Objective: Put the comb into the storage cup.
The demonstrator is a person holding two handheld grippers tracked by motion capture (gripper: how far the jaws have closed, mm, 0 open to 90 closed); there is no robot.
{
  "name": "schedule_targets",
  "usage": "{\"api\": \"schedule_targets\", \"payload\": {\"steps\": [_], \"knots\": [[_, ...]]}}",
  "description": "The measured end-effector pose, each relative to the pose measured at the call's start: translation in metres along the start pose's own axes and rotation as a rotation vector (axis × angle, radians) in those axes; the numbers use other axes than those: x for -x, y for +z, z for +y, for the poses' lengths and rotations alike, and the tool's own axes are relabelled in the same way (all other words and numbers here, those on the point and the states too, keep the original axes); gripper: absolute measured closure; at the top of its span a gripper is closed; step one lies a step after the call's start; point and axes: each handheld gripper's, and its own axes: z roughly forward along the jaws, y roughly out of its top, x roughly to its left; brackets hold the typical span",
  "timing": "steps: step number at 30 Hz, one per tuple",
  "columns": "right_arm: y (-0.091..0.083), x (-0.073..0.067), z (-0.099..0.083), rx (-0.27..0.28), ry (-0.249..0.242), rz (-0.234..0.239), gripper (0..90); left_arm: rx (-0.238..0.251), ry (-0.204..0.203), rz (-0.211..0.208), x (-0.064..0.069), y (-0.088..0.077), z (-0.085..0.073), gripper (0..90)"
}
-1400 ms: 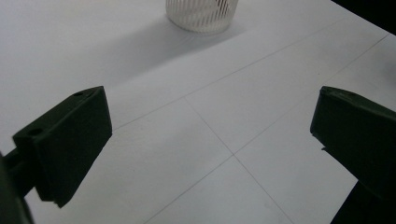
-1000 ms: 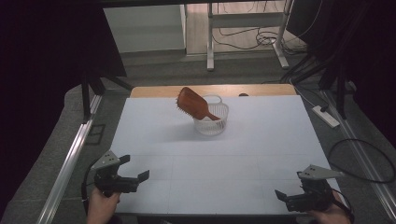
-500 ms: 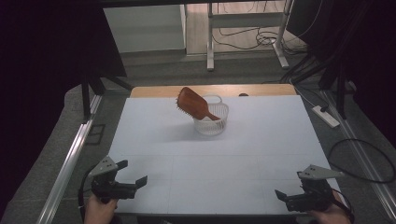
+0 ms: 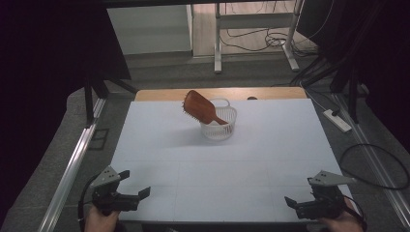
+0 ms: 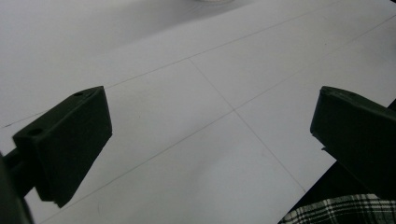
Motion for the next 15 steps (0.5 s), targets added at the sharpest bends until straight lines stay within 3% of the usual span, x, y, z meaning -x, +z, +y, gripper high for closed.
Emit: {"api": "schedule_targets", "payload": {"steps": [15], "knots": [[0.0002, 0.0, 0.0001, -0.001, 0.0, -0.002, 0.0, -0.022, -0.004, 0.03, -0.0004, -0.0052, -0.0075, 0.0]]}}
